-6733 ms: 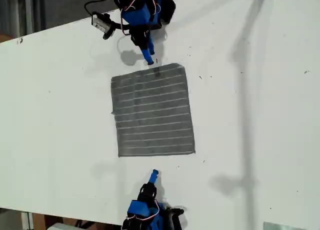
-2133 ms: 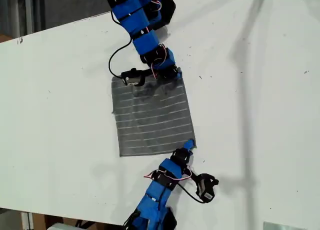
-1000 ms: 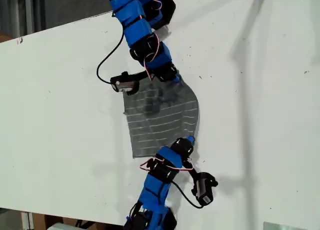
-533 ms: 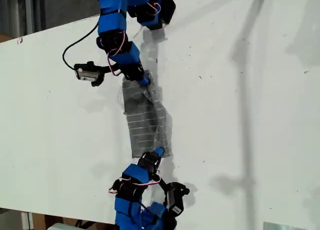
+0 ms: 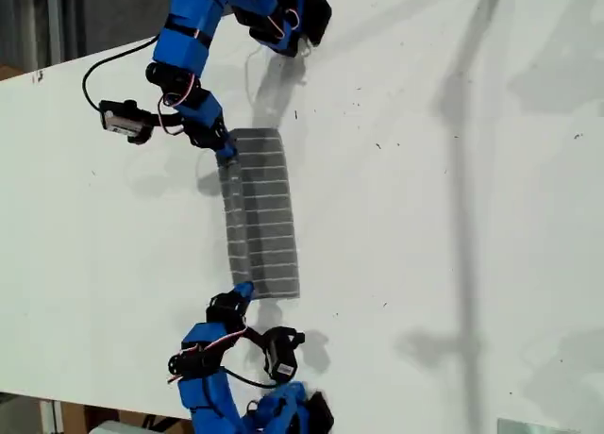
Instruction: Grasp corners of a square towel and fold twice.
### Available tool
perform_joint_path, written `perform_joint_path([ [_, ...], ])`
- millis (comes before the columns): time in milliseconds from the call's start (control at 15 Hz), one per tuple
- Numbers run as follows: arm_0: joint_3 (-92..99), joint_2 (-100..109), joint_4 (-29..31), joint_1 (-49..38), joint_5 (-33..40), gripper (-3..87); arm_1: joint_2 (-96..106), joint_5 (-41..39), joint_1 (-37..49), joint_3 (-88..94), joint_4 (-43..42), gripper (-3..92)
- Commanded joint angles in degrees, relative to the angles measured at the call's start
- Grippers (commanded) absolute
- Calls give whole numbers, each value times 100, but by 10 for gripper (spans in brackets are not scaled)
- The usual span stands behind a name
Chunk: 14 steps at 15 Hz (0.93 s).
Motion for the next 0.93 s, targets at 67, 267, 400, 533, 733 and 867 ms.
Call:
perform_joint_path([
  [67,-659,-721,193,-1099,668,-1,-369,-360,650,-378,-176,-1],
  [267,-1397,-1898,264,-1749,1125,-1,-1547,-668,1151,-1055,-229,-1],
  [400,-2118,-2619,492,-1942,1239,-1,-2188,-747,1248,-1538,-229,-1],
  [533,-2338,-2856,712,-1960,1204,-1,-2619,-782,1283,-1758,-176,-1],
  [733,-2153,-2153,1046,-1283,888,-1,-2188,-738,817,-1723,308,-1],
  [867,-2030,-1670,1274,-782,624,-1,-1538,-677,483,-1573,694,-1],
])
